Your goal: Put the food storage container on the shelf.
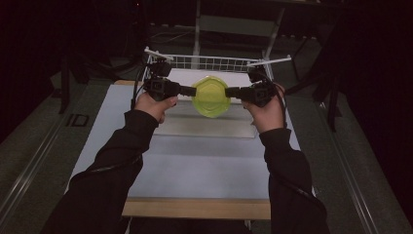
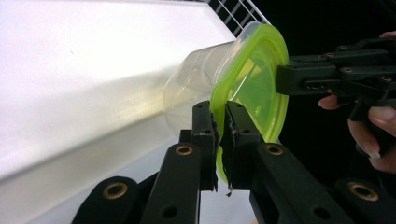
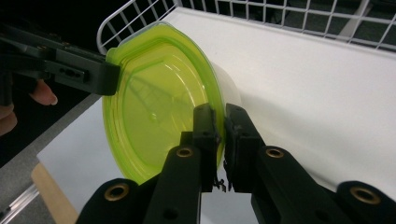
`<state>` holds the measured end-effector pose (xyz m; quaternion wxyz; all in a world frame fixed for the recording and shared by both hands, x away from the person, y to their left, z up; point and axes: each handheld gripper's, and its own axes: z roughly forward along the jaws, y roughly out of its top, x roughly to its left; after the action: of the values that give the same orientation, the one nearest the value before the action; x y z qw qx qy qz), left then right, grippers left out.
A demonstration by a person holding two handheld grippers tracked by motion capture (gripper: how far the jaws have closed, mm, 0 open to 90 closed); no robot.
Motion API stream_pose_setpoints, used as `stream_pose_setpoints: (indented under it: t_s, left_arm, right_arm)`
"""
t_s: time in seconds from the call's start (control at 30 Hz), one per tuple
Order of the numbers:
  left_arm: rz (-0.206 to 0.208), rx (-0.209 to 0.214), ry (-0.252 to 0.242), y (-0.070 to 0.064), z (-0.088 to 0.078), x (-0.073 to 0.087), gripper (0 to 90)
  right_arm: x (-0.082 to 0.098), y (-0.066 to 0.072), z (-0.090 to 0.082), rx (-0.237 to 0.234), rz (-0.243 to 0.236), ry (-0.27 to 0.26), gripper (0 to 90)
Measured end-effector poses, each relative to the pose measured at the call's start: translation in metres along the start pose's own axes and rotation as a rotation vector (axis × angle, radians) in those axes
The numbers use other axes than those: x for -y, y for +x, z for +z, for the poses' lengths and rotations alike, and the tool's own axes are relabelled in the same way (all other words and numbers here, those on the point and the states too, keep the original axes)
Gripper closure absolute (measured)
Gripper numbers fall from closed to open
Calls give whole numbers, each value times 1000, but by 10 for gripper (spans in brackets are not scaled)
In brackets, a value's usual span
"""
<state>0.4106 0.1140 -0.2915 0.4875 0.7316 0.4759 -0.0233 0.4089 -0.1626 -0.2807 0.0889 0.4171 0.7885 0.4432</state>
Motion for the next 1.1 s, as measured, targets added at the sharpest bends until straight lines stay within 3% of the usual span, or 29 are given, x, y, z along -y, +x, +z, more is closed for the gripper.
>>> stream_pose_setpoints:
  t_s: [0.13,0.37,0.7,0.9,0.97,1.1]
  left_arm:
    - [-7,-6,1,5,3,-13,853]
    - [-24,-23,8,12,10,-28,852]
    - [-90,-9,14,33,23,-33,850]
    - [-99,12,-5,37,25,-36,842]
    - [-100,1,-14,36,27,-37,826]
    - [-104,-19,-18,39,30,-36,803]
  right_arm:
    - [-17,-5,5,24,8,8,840]
    - [-28,-16,12,16,33,17,839]
    - [-37,-34,35,-2,95,74,839]
    - [-45,-43,40,-32,157,129,835]
    - [-48,-46,43,-19,156,146,822]
    - [-50,-46,46,3,139,129,778]
